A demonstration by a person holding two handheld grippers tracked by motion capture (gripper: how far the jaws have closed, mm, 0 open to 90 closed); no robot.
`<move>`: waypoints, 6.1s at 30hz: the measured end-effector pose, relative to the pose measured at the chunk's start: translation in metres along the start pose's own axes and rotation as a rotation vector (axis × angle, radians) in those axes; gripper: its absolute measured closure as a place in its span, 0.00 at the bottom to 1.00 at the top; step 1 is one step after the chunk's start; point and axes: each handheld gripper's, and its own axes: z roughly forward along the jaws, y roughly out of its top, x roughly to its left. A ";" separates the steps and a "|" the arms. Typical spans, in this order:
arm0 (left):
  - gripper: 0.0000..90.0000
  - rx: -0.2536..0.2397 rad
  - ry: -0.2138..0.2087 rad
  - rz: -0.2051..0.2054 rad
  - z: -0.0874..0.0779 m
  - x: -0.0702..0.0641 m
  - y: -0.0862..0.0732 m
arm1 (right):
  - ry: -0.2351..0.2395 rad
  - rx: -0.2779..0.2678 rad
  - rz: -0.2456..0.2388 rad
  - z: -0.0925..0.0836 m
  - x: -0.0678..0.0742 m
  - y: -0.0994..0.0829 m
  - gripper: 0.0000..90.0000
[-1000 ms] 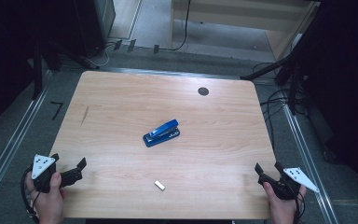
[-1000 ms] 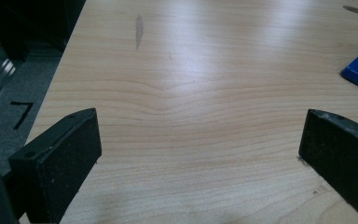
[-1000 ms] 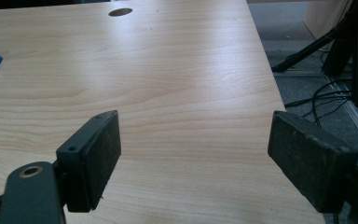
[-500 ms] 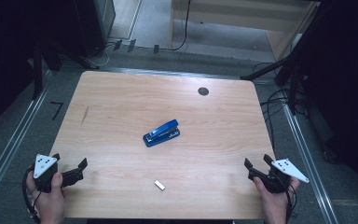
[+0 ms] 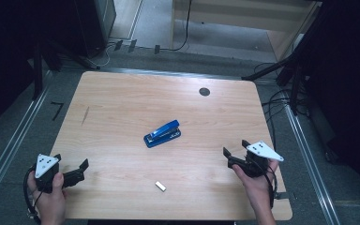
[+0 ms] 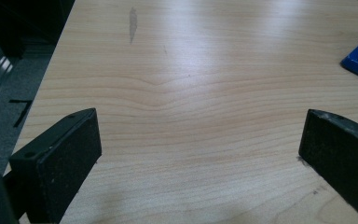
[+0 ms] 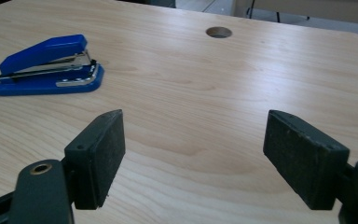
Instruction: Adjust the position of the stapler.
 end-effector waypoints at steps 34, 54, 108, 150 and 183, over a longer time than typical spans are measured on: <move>0.00 0.006 -0.013 -0.013 0.000 0.002 0.000 | 0.273 0.077 -0.170 0.115 0.075 0.060 0.36; 0.00 0.005 -0.020 -0.016 0.001 0.003 0.000 | 0.455 0.156 -0.255 0.165 0.089 0.071 0.33; 0.00 0.021 -0.012 -0.006 0.002 0.002 0.001 | 0.692 0.261 -0.451 0.143 0.126 0.044 0.69; 0.00 0.042 -0.039 0.091 0.004 -0.017 0.001 | 0.685 0.221 -0.495 0.098 0.123 0.008 0.75; 0.19 0.058 -0.238 0.161 0.026 -0.101 0.011 | 0.460 0.114 -0.211 0.036 0.095 -0.019 0.40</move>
